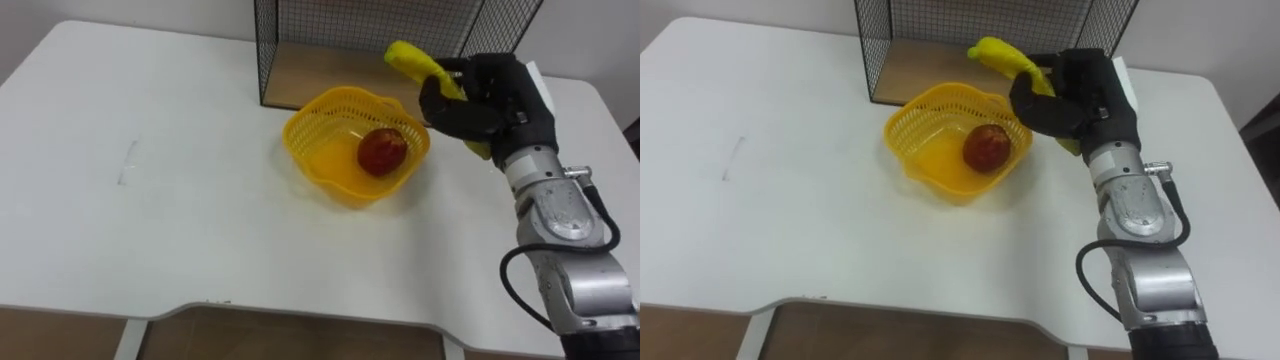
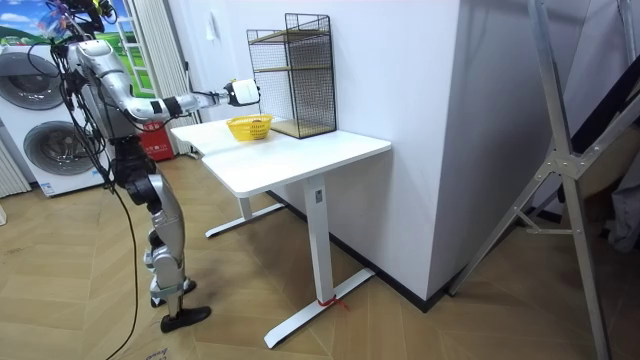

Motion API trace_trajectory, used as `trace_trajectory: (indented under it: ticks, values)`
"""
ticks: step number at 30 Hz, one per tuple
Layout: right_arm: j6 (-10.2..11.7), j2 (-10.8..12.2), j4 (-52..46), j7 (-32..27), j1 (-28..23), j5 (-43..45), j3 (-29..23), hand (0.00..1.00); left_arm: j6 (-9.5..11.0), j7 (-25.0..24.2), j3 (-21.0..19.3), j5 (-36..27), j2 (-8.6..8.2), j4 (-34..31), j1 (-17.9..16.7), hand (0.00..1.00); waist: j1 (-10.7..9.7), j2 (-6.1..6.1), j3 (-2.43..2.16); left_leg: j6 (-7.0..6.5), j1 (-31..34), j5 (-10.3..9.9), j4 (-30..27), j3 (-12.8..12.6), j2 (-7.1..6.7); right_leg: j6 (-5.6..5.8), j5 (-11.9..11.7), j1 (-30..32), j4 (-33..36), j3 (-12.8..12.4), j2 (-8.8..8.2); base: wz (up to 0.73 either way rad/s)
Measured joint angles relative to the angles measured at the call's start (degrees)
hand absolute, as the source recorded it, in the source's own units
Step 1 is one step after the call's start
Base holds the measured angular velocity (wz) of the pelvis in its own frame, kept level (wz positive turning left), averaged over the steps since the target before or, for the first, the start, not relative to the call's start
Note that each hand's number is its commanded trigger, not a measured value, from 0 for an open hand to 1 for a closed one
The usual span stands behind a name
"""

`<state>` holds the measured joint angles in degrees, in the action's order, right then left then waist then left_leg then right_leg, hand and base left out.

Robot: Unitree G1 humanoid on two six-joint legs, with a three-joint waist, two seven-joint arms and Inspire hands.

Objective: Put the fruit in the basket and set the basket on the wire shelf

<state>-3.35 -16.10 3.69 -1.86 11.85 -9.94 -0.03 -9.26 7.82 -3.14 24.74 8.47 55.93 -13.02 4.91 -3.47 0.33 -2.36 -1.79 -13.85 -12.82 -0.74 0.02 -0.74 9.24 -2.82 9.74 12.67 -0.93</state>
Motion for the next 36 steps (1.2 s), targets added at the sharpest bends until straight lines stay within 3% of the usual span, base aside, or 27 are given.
trace_trajectory:
  ticks: [15,24,25,26,29,30,31,32,36]
  values:
    - [-1.8,-0.01,0.87,0.09,0.8,3.48,1.2,1.0,-1.32,-0.02,0.01,0.09,-0.07,-0.32,0.02,0.0,0.27,0.54,-0.2,0.0,0.31,0.0,-0.51,0.23,-0.08,0.0,0.0,-0.04,0.08,0.28,-0.03,0.0]
    - [-1.81,0.01,6.57,-0.55,2.77,5.67,1.68,1.0,-1.64,0.05,-0.01,0.1,-0.08,-0.34,0.41,0.0,1.78,0.54,-0.2,-0.17,0.24,0.1,-0.56,0.97,-0.43,0.0,0.0,-0.16,0.05,0.31,-0.04,0.02]
    - [-1.81,0.02,6.81,-0.55,2.77,5.76,1.75,0.93,-1.64,0.06,-0.01,0.1,-0.07,-0.33,0.38,0.0,1.88,0.54,-0.19,-0.19,0.25,0.11,-0.54,1.02,-0.45,0.0,0.0,-0.16,0.05,0.34,-0.05,0.0]
    - [-1.81,0.02,6.83,-0.59,2.77,5.8,2.01,0.67,-1.64,0.07,-0.01,0.1,-0.06,-0.37,0.46,0.0,1.88,0.54,-0.19,-0.2,0.25,0.12,-0.52,1.04,-0.46,0.0,0.0,-0.16,0.04,0.35,-0.06,0.0]
    - [-1.79,0.02,7.1,-0.69,2.77,5.83,3.46,0.65,-1.65,0.07,-0.01,0.11,-0.02,-0.56,0.36,0.0,1.96,0.44,-0.13,-0.19,0.25,0.13,-0.53,1.42,-0.46,0.0,0.0,-0.29,-0.01,0.59,-0.05,0.04]
    - [-1.75,0.03,7.36,-0.66,2.77,5.73,3.77,0.53,-1.65,0.07,-0.01,0.11,-0.02,-0.72,0.37,0.0,1.95,0.4,-0.11,-0.18,0.25,0.13,-0.54,1.48,-0.46,0.0,0.0,-0.32,-0.02,0.67,-0.05,0.07]
    - [-1.74,0.04,8.2,-0.57,2.77,5.54,4.23,0.1,-1.63,0.07,0.0,0.11,-0.02,-0.78,0.58,0.0,1.92,0.36,-0.09,-0.17,0.28,0.14,-0.56,1.68,-0.46,0.0,0.0,-0.42,-0.03,0.96,-0.07,0.1]
    - [-1.75,0.05,9.19,-0.48,2.77,5.47,4.69,0.0,-1.61,0.08,0.01,0.11,-0.02,-0.78,0.77,0.0,1.98,0.3,-0.05,-0.16,0.32,0.14,-0.6,1.87,-0.49,0.01,0.0,-0.49,-0.03,1.25,-0.09,0.11]
    - [-1.77,0.13,9.7,0.18,2.76,5.49,6.1,0.0,-1.57,0.27,0.24,0.11,-0.02,-0.77,0.9,0.0,2.22,0.23,0.02,-0.16,0.64,0.15,-0.79,2.43,-0.62,0.02,0.01,-0.5,-0.06,1.71,-0.15,0.08]
